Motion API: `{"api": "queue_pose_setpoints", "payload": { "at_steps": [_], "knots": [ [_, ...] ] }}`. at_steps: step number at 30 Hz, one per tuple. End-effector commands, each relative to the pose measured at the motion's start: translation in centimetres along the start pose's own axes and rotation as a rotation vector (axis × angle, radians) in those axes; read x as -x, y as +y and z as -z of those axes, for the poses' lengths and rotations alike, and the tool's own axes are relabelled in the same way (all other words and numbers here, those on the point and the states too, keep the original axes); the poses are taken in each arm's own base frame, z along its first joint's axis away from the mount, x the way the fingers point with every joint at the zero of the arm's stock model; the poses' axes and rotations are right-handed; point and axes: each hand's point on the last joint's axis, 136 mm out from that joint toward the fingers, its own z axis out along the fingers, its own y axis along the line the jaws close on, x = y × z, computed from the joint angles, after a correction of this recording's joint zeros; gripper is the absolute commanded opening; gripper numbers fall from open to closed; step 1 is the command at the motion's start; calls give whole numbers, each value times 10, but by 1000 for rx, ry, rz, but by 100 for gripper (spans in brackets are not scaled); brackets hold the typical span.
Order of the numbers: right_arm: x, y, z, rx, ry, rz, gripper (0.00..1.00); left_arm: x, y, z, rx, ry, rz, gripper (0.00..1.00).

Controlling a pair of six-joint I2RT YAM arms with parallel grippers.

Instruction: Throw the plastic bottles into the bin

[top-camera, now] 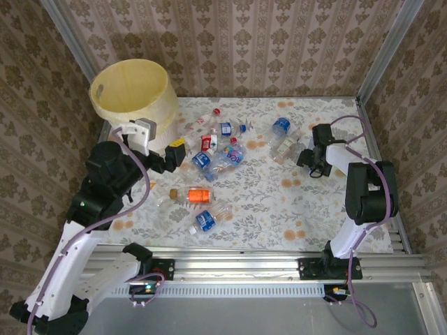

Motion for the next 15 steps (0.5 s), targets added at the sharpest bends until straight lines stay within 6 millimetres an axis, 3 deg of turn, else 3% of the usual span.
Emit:
{"api": "queue_pose_setpoints", "payload": {
  "at_steps": [1,15],
  "knots": [
    [9,2,-2,1,-8,-4,74,7,-6,-1,-31,-36,22,100],
    [6,3,-5,1,20,2,51,1,-20,-18,-90,-15,34,100]
  ]
}}
